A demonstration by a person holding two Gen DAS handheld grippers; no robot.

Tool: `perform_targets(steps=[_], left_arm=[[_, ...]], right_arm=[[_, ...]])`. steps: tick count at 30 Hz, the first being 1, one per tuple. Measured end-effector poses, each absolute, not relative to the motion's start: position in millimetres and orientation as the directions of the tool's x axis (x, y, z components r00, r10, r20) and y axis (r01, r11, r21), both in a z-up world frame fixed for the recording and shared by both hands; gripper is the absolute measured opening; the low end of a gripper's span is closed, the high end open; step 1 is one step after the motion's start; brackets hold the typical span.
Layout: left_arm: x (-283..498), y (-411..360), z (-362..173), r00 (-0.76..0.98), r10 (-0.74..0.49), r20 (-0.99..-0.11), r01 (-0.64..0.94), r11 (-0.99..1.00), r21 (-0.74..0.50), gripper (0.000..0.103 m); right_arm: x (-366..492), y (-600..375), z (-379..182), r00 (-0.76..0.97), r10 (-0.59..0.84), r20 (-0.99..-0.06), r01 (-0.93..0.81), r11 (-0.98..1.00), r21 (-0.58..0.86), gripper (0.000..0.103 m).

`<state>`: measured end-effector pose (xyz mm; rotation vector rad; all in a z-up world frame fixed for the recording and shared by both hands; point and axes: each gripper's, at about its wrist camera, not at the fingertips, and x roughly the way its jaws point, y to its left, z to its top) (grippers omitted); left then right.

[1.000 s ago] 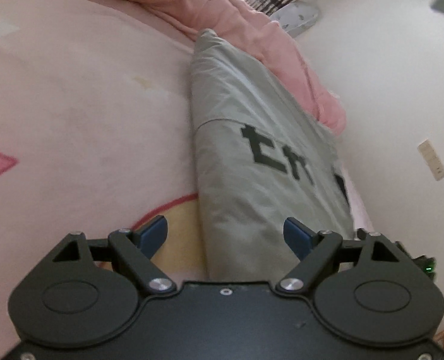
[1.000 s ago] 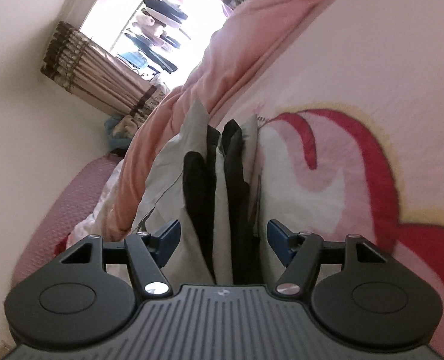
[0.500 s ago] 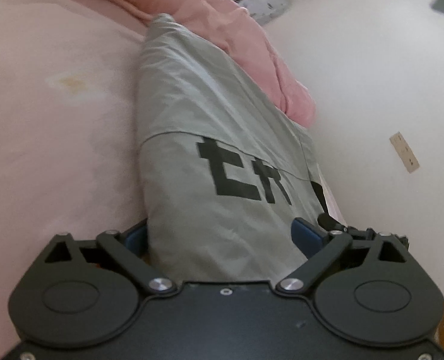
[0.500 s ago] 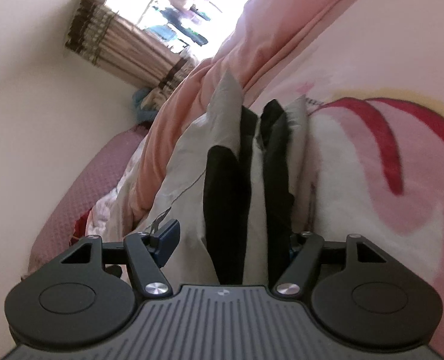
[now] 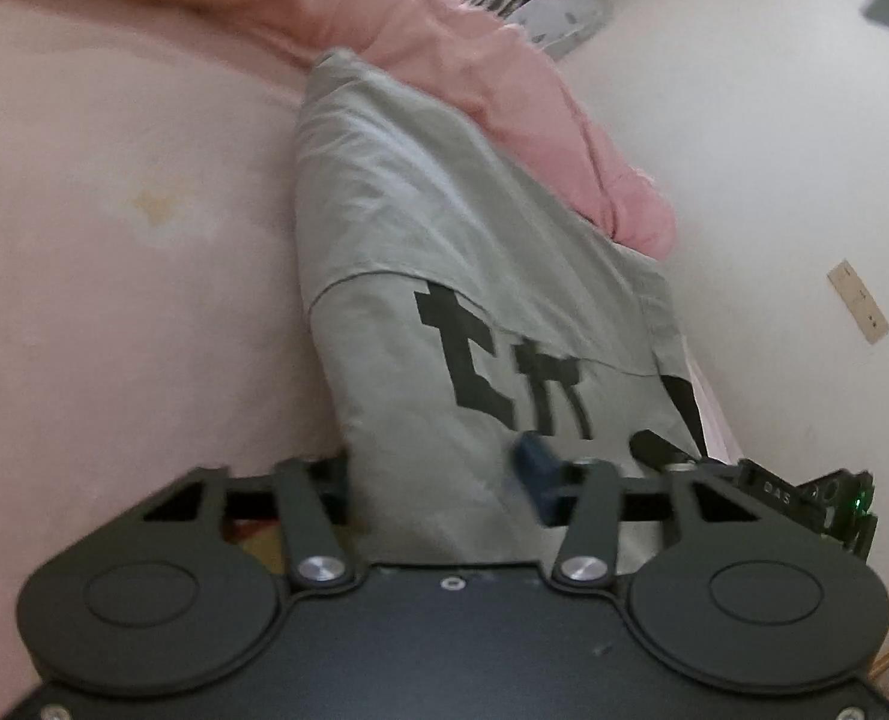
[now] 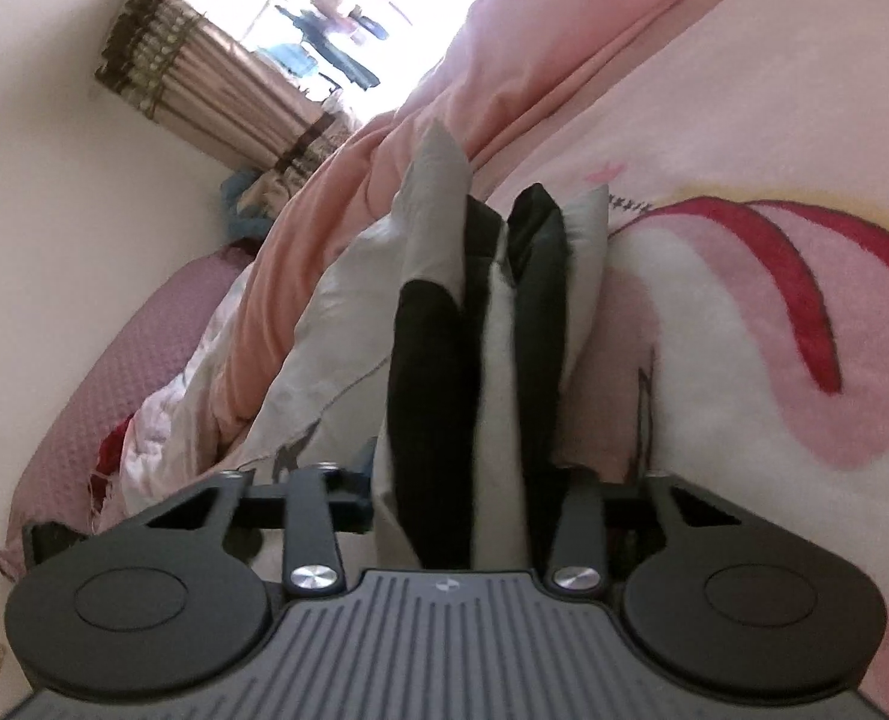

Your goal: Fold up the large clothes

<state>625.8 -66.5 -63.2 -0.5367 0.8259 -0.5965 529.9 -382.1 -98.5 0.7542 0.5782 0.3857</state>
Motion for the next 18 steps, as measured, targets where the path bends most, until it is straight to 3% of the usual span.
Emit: perform_targets(steps=[4, 12, 18], left_arm=[[619, -63, -41, 0.544, -0.673, -0.501, 0.302, 0.714, -0.632, 0.029], [558, 3, 11, 0.606, -0.638, -0.475, 0.329, 0.745, -0.581, 0.029], [510, 54, 5, 0.632, -0.602, -0.489, 0.316, 0.776, -0.546, 0.029]], right_arm=[[519, -366, -76, 0.795, 0.507, -0.333, -0.137, 0.685, 0.716, 0.023], [485, -306, -33, 0.763, 0.591, -0.26, -0.264, 0.653, 0.709, 0.023], [463, -264, -50, 0.746, 0.609, -0.27, -0.265, 0.643, 0.719, 0.023]])
